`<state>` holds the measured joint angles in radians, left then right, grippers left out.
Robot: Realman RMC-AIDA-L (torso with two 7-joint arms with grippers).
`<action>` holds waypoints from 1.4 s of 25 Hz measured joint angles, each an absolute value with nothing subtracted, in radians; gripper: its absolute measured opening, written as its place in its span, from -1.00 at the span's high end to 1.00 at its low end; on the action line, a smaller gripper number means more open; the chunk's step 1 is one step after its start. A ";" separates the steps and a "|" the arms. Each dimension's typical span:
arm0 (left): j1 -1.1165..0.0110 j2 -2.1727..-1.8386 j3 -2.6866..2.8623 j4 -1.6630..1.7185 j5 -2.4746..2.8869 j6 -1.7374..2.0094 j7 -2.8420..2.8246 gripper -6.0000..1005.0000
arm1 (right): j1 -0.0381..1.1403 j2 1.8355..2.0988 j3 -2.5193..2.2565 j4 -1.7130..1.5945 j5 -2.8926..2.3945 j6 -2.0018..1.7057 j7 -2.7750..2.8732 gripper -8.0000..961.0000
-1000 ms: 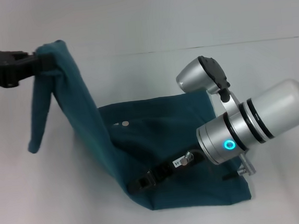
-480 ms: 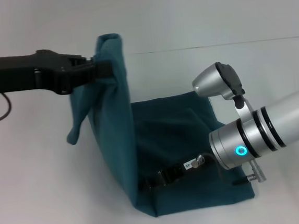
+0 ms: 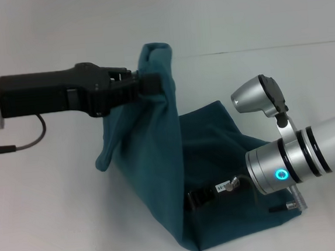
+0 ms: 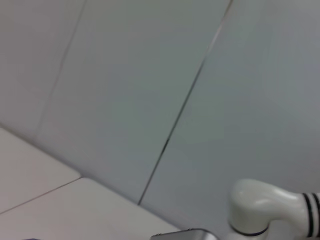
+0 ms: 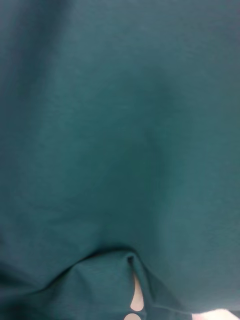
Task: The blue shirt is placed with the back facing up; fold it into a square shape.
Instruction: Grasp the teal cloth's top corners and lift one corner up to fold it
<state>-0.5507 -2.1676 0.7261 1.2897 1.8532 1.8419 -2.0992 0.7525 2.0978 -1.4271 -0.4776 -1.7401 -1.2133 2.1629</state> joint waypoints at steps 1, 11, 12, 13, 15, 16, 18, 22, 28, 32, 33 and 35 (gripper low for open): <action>-0.546 -2.168 0.735 1.273 1.838 1.840 -2.083 0.78 | 0.751 2.098 -1.427 -0.478 -1.740 -1.213 2.160 0.92; -0.548 -2.169 0.771 1.117 1.790 1.810 -1.960 0.78 | 0.716 2.099 -1.419 -0.482 -1.741 -1.221 2.155 0.92; -0.549 -2.168 0.776 1.101 1.784 1.809 -1.948 0.78 | 0.705 2.099 -1.414 -0.489 -1.740 -1.221 2.154 0.92; -0.549 -2.167 0.782 1.086 1.780 1.807 -1.937 0.78 | 0.693 2.099 -1.411 -0.499 -1.739 -1.221 2.154 0.92; -0.550 -2.166 0.790 1.065 1.778 1.800 -1.919 0.78 | 0.663 2.100 -1.405 -0.523 -1.728 -1.222 2.153 0.92; -0.550 -2.166 0.797 1.049 1.778 1.791 -1.902 0.78 | 0.651 2.099 -1.405 -0.534 -1.722 -1.222 2.154 0.92; -0.550 -2.166 0.809 1.023 1.777 1.775 -1.871 0.78 | 0.625 2.099 -1.403 -0.554 -1.714 -1.222 2.157 0.92; -0.553 -2.166 0.819 0.968 1.776 1.738 -1.824 0.78 | 0.598 2.097 -1.398 -0.573 -1.706 -1.223 2.166 0.92; -0.571 -2.165 0.875 0.875 1.775 1.636 -1.744 0.78 | 0.568 2.095 -1.397 -0.625 -1.709 -1.221 2.198 0.92; -0.576 -2.166 0.925 0.841 1.775 1.588 -1.717 0.78 | 0.534 2.089 -1.393 -0.675 -1.734 -1.210 2.243 0.92; -0.577 -2.166 0.933 0.833 1.775 1.580 -1.710 0.78 | 0.525 2.088 -1.389 -0.689 -1.748 -1.207 2.256 0.92; -0.578 -2.168 0.947 0.821 1.775 1.565 -1.697 0.78 | 0.498 2.088 -1.369 -0.731 -1.789 -1.205 2.288 0.92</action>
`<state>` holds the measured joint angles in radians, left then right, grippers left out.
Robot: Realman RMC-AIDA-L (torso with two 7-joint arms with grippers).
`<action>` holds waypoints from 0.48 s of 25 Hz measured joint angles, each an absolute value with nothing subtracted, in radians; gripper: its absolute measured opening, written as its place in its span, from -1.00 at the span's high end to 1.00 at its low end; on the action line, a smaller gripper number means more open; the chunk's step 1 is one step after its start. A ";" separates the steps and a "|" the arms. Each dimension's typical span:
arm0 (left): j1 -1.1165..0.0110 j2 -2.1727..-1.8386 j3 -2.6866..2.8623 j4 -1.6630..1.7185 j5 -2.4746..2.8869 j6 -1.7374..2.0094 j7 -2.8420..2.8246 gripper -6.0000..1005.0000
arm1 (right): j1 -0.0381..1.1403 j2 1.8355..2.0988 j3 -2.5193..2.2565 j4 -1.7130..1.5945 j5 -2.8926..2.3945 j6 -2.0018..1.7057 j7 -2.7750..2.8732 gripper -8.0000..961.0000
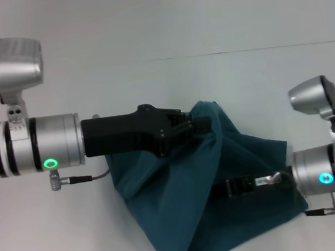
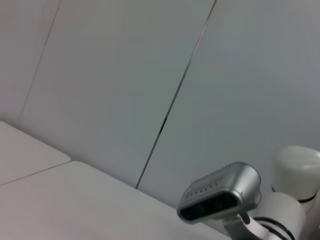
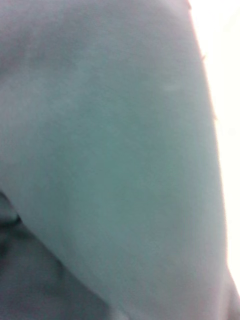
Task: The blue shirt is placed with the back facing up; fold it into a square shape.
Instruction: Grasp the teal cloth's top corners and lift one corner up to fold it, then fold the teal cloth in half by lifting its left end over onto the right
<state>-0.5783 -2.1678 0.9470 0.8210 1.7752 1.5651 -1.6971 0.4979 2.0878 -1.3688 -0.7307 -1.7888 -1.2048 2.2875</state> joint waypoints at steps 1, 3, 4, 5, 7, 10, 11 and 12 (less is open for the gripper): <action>-0.579 -2.168 0.951 0.817 1.775 1.560 -1.694 0.77 | 0.487 2.088 -1.359 -0.749 -1.802 -1.205 2.298 0.92; -0.582 -2.169 0.955 0.802 1.775 1.545 -1.689 0.77 | 0.464 2.088 -1.339 -0.780 -1.827 -1.211 2.319 0.92; -0.585 -2.169 0.956 0.789 1.774 1.534 -1.684 0.77 | 0.453 2.087 -1.329 -0.795 -1.837 -1.215 2.327 0.92; -0.586 -2.170 0.956 0.780 1.774 1.528 -1.677 0.77 | 0.439 2.087 -1.316 -0.814 -1.849 -1.220 2.338 0.92; -0.589 -2.171 0.957 0.760 1.774 1.511 -1.649 0.76 | 0.415 2.086 -1.293 -0.851 -1.873 -1.228 2.357 0.92; -0.591 -2.172 0.967 0.739 1.768 1.487 -1.627 0.76 | 0.376 2.086 -1.256 -0.912 -1.910 -1.244 2.383 0.92; -0.594 -2.172 0.975 0.727 1.761 1.476 -1.619 0.76 | 0.368 2.087 -1.242 -0.929 -1.918 -1.248 2.388 0.92; -0.596 -2.172 0.980 0.718 1.756 1.470 -1.611 0.76 | 0.360 2.087 -1.227 -0.944 -1.926 -1.255 2.391 0.92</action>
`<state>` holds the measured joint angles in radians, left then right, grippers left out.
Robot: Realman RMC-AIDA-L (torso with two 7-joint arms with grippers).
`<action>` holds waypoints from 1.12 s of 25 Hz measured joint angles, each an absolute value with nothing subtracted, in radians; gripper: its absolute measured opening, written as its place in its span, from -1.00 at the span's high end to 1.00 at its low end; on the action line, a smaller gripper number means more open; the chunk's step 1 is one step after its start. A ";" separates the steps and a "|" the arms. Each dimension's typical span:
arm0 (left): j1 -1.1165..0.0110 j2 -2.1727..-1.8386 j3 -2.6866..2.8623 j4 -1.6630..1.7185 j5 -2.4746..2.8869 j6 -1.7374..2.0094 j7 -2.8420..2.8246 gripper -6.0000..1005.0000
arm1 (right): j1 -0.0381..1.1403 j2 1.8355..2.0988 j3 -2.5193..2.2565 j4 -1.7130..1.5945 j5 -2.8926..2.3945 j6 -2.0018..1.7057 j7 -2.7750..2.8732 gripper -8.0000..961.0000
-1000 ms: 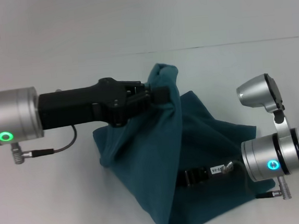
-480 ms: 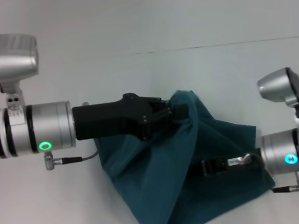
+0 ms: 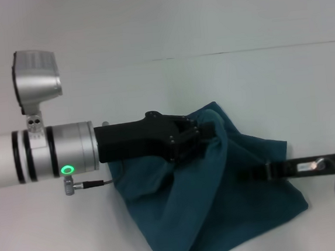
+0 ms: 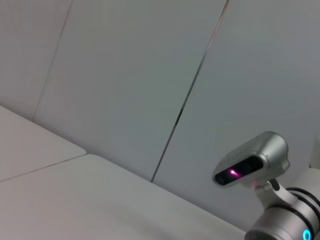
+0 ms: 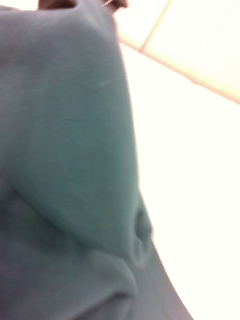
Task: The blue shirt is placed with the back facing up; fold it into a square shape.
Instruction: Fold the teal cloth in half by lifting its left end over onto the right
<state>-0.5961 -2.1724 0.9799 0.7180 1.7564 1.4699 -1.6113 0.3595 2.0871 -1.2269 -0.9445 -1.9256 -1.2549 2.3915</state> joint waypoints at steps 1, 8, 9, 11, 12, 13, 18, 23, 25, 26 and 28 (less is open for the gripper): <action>-0.599 -2.172 0.984 0.707 1.752 1.464 -1.600 0.75 | 0.351 2.087 -1.204 -0.962 -1.935 -1.262 2.395 0.92; -0.630 -2.172 0.986 0.614 1.739 1.447 -1.497 0.74 | 0.329 2.088 -1.052 -1.036 -2.005 -1.319 2.404 0.92; -0.635 -2.172 0.987 0.597 1.732 1.439 -1.485 0.74 | 0.327 2.089 -1.029 -1.048 -2.018 -1.326 2.407 0.92; -0.645 -2.173 0.988 0.542 1.707 1.406 -1.455 0.74 | 0.326 2.089 -0.995 -1.070 -2.038 -1.335 2.412 0.92; -0.645 -2.173 0.988 0.542 1.707 1.406 -1.455 0.74 | 0.325 2.090 -0.982 -1.079 -2.044 -1.338 2.413 0.92; -0.649 -2.173 0.989 0.522 1.700 1.394 -1.440 0.73 | 0.325 2.090 -0.970 -1.087 -2.047 -1.343 2.413 0.92; -0.675 -2.176 0.994 0.429 1.678 1.328 -1.360 0.48 | 0.325 2.086 -0.904 -1.133 -2.059 -1.360 2.413 0.92; -0.704 -2.177 0.995 0.363 1.667 1.299 -1.306 0.29 | 0.347 2.084 -0.845 -1.152 -2.100 -1.378 2.414 0.92; -0.703 -2.177 0.994 0.363 1.650 1.303 -1.301 0.26 | 0.356 2.081 -0.837 -1.154 -2.105 -1.381 2.413 0.92; -0.701 -2.177 0.993 0.366 1.642 1.307 -1.301 0.26 | 0.361 2.078 -0.836 -1.154 -2.105 -1.382 2.411 0.92; -0.686 -2.174 0.989 0.385 1.622 1.324 -1.303 0.26 | 0.374 2.074 -0.836 -1.154 -2.105 -1.389 2.404 0.91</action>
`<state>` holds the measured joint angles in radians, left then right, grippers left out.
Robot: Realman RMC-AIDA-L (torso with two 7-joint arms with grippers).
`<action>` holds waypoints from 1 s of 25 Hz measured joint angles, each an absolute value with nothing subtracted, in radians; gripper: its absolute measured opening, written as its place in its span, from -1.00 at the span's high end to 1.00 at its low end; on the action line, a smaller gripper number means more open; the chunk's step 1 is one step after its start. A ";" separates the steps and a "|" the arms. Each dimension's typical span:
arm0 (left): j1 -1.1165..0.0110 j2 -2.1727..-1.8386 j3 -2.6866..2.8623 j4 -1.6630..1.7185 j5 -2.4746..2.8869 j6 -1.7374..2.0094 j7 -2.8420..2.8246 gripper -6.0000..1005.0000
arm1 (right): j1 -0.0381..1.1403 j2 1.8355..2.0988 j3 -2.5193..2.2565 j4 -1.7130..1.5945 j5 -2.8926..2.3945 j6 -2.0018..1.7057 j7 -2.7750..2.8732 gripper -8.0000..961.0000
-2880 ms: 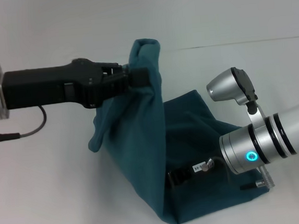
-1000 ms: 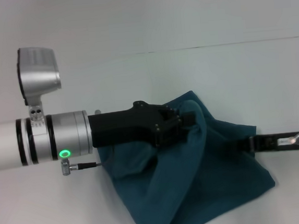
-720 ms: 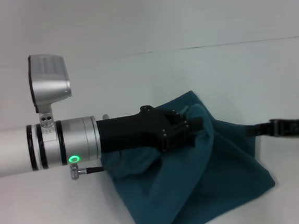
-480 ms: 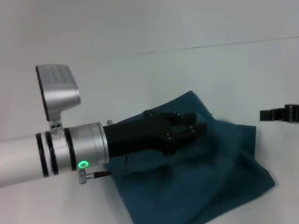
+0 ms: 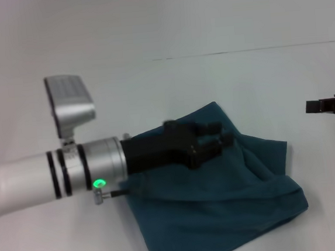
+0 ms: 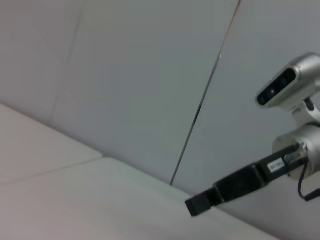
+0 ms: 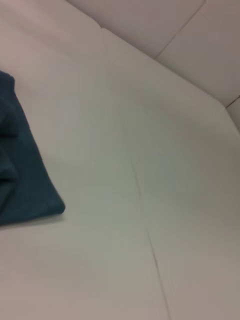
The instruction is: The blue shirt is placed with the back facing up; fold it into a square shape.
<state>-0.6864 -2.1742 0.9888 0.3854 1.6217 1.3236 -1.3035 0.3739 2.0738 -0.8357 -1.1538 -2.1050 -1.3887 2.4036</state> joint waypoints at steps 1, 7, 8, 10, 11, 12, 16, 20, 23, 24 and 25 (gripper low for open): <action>-0.677 -2.172 0.987 0.402 1.612 1.330 -1.305 0.26 | 0.382 2.072 -0.838 -1.154 -2.105 -1.395 2.396 0.90; -0.582 -2.170 0.963 0.597 1.570 1.290 -1.310 0.27 | 0.449 2.063 -0.859 -1.137 -2.164 -1.441 2.320 0.84; -0.573 -2.169 0.941 0.621 1.566 1.273 -1.316 0.27 | 0.468 2.063 -0.872 -1.134 -2.185 -1.450 2.309 0.80; -0.564 -2.165 0.844 0.660 1.563 1.258 -1.339 0.28 | 0.521 2.072 -0.918 -1.139 -2.241 -1.471 2.276 0.71; -0.564 -2.165 0.844 0.660 1.563 1.258 -1.339 0.28 | 0.521 2.072 -0.918 -1.139 -2.241 -1.471 2.276 0.67; -0.563 -2.164 0.804 0.670 1.563 1.262 -1.351 0.28 | 0.541 2.077 -0.935 -1.146 -2.258 -1.474 2.266 0.63; -0.540 -2.163 0.700 0.710 1.547 1.305 -1.380 0.28 | 0.620 2.087 -1.004 -1.160 -2.291 -1.477 2.245 0.46; -0.494 -2.163 0.643 0.717 1.484 1.347 -1.381 0.28 | 0.704 2.088 -1.093 -1.168 -2.322 -1.499 2.243 0.17; -0.453 -2.164 0.627 0.717 1.461 1.364 -1.379 0.28 | 0.758 2.098 -1.197 -1.171 -2.345 -1.500 2.251 -0.13; -0.439 -2.164 0.622 0.717 1.458 1.367 -1.377 0.28 | 0.758 2.098 -1.197 -1.171 -2.345 -1.500 2.251 -0.13; -0.429 -2.165 0.617 0.717 1.457 1.369 -1.374 0.28 | 0.768 2.099 -1.228 -1.171 -2.345 -1.496 2.254 -0.14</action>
<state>-0.4289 -2.1650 0.6173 0.7169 1.4575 1.3691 -1.3739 0.7675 2.0991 -1.2281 -1.1710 -2.3448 -1.4964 2.2537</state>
